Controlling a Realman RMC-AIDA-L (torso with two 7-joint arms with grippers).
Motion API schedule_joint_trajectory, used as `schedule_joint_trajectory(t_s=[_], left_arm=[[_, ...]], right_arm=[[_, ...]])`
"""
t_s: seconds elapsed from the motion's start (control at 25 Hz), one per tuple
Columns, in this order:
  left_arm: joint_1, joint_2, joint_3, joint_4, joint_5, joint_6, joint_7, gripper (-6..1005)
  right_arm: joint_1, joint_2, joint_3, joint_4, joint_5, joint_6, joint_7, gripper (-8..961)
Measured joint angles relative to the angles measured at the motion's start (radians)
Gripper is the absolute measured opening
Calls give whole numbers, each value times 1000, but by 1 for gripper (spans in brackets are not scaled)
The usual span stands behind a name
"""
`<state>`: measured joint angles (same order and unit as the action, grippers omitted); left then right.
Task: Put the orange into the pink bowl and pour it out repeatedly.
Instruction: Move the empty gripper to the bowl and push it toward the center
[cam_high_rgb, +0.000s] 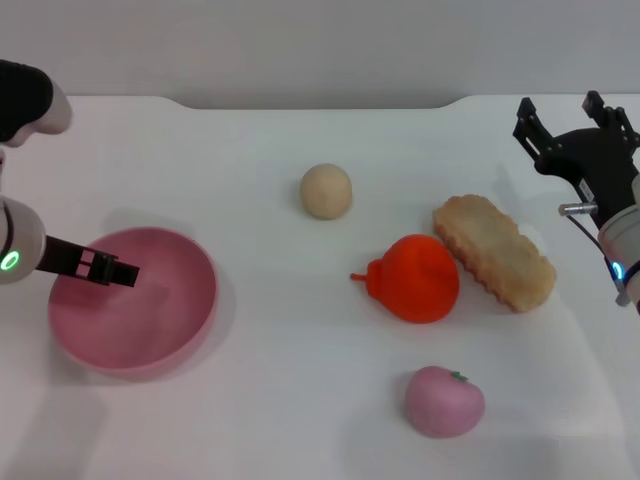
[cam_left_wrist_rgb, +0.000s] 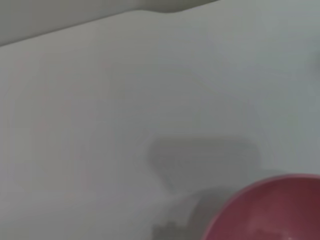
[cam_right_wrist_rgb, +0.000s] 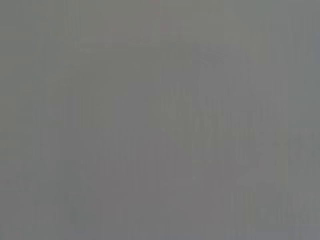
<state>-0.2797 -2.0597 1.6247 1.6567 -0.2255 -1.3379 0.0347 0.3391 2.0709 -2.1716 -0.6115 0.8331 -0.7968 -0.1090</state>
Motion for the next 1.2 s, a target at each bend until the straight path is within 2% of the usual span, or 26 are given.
schedule_joint_trajectory(t_s=[0.4, 1.16, 1.2], left_arm=[[-27, -4, 4, -84, -4, 52, -15, 782], [-32, 0, -4, -120, -20, 93, -53, 769], [-33, 0, -4, -122, -20, 94, -53, 733]], right_arm=[[-3, 0, 0, 1, 0, 1, -7, 754], [-3, -2, 15, -10, -1, -1, -9, 740], [-2, -2, 15, -11, -1, -1, -9, 739]])
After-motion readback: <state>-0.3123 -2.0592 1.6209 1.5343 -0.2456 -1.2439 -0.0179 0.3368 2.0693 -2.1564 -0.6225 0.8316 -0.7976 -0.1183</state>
